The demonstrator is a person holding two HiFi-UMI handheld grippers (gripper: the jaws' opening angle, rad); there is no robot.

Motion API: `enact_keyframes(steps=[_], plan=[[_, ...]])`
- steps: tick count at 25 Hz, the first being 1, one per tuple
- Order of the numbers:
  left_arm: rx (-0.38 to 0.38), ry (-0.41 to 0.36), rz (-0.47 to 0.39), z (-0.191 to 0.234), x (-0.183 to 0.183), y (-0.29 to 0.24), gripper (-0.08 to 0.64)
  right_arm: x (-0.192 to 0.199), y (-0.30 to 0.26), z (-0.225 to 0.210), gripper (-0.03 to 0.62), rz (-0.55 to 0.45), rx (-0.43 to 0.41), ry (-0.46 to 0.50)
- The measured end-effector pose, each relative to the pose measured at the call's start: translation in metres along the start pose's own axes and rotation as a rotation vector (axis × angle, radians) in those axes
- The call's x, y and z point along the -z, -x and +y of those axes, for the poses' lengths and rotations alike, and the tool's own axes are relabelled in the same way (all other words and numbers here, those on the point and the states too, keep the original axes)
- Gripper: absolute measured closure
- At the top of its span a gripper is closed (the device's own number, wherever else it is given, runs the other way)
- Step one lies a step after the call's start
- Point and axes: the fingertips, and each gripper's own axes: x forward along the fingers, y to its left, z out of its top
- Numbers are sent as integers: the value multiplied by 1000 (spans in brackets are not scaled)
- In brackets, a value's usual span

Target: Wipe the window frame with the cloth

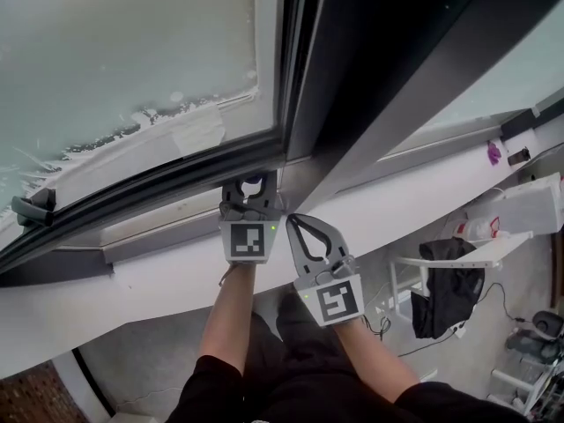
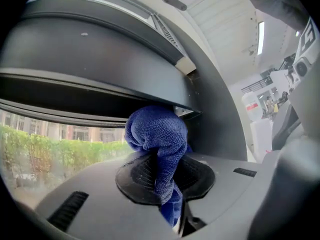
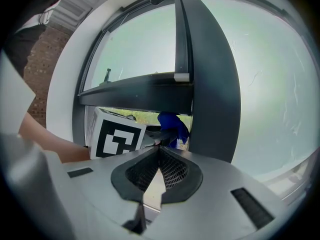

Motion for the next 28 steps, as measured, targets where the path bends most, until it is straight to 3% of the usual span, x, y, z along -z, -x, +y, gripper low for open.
enact_keyframes(steps=[6,11,19,28], plan=[[42,-23,-16,-8,1,-8,505,16,-1,-3,586,17,22,-3],[101,-94,-26,-16,-1,-13,505,33,-5,-1,586,52,24,-9],[125,-55,-22,-17,1,-14,506,34,-11,4,586,44,11,-17],[146,-59,-37,-17,2,-15,506,47,-14,14,586,-13,89,-100]])
